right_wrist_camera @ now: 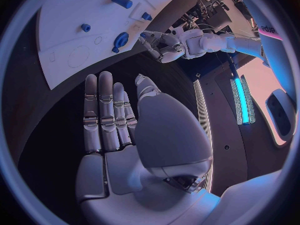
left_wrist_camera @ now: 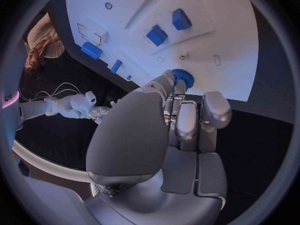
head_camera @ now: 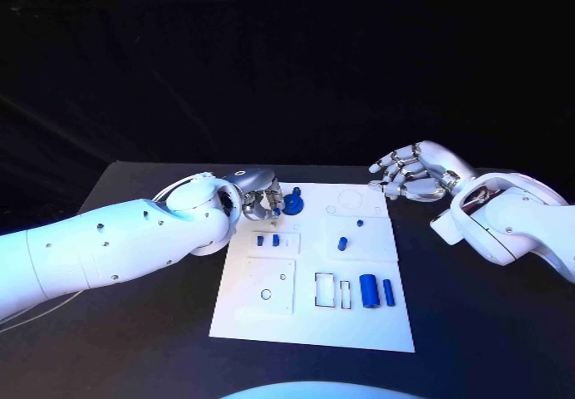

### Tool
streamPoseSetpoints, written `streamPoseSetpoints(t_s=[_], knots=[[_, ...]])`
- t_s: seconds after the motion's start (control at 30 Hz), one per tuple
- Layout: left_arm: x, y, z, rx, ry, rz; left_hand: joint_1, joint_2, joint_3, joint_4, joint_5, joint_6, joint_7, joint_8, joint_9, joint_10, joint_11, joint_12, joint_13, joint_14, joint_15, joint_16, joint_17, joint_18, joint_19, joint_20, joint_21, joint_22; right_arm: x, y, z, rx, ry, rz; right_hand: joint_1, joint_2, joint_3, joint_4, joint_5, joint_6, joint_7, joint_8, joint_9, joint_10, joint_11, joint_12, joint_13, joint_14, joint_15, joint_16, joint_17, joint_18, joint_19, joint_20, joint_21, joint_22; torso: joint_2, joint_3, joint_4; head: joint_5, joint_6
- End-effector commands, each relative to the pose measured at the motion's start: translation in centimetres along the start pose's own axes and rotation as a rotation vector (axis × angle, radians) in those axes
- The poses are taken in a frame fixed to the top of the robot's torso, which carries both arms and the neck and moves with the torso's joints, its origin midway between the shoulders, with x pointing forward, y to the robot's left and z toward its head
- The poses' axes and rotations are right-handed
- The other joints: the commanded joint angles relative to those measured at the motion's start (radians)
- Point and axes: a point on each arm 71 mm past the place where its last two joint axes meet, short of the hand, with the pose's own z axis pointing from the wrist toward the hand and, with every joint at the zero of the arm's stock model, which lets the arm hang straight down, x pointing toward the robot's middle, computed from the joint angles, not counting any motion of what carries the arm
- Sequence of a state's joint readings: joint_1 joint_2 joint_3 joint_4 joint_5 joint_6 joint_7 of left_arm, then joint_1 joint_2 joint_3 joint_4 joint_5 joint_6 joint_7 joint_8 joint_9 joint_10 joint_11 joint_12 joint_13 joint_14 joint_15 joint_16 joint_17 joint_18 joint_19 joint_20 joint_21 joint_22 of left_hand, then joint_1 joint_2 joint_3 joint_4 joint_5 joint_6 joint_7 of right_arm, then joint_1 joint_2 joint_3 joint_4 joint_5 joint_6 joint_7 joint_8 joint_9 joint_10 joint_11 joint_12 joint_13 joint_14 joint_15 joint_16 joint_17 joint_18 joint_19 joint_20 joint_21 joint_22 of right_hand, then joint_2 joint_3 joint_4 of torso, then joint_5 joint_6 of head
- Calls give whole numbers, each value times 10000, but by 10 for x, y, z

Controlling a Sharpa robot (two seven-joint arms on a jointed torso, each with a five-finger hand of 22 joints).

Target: Assemble the parts on the task board

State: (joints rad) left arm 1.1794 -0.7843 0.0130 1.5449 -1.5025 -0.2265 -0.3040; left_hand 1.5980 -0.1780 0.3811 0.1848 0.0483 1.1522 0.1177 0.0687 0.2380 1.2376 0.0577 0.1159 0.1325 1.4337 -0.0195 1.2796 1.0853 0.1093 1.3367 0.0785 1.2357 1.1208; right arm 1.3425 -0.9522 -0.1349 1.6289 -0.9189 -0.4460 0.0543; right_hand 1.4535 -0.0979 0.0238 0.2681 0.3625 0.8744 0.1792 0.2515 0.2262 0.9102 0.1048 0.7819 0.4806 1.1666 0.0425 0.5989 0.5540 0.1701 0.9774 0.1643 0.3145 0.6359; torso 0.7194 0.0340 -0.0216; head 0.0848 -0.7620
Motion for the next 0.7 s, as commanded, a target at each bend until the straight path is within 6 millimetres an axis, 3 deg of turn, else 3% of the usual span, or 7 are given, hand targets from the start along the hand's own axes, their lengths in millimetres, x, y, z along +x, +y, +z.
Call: streamPoseSetpoints(t_s=[0.03, 0.5, 0.7], knots=[[2, 7, 0, -326, 287, -244, -78, -40, 57, 16, 4, 83, -3, -9, -13, 50, -1, -51, -8, 37, 29, 60, -8, -75, 43, 2, 42, 12, 1, 1, 0, -102, -22, 44, 76, -8, 57, 2, 37, -60, 7, 60, 9, 41, -13, -46, -10, 60, 6, -25, -9, 122, 74, -17, -66, -10, 10, 0, -12, 30, -16], [11, 17, -1, -593, 665, -200, -240, -106, 95, 29, 3, 101, -8, -19, -47, 87, 1, -123, -24, 23, 29, 44, -68, -71, 23, -2, 36, 6, 3, 2, -1, -128, 0, 72, 88, 10, 80, 9, 71, -66, 8, 76, 9, 44, -13, -47, -45, 76, 7, -90, -31, 122, 83, -16, -96, -35, 34, 15, -28, 34, -55], [14, 17, 0, -612, 797, -182, -249, -110, 98, 30, 4, 102, -9, -19, -49, 89, 0, -128, -25, 22, 30, 43, -71, -69, 19, -2, 32, 1, 3, 2, -1, -135, -4, 75, 88, 10, 80, 9, 71, -66, 8, 76, 9, 44, -13, -47, -45, 76, 7, -90, -31, 122, 83, -16, -96, -35, 38, 4, -27, 30, -89]])
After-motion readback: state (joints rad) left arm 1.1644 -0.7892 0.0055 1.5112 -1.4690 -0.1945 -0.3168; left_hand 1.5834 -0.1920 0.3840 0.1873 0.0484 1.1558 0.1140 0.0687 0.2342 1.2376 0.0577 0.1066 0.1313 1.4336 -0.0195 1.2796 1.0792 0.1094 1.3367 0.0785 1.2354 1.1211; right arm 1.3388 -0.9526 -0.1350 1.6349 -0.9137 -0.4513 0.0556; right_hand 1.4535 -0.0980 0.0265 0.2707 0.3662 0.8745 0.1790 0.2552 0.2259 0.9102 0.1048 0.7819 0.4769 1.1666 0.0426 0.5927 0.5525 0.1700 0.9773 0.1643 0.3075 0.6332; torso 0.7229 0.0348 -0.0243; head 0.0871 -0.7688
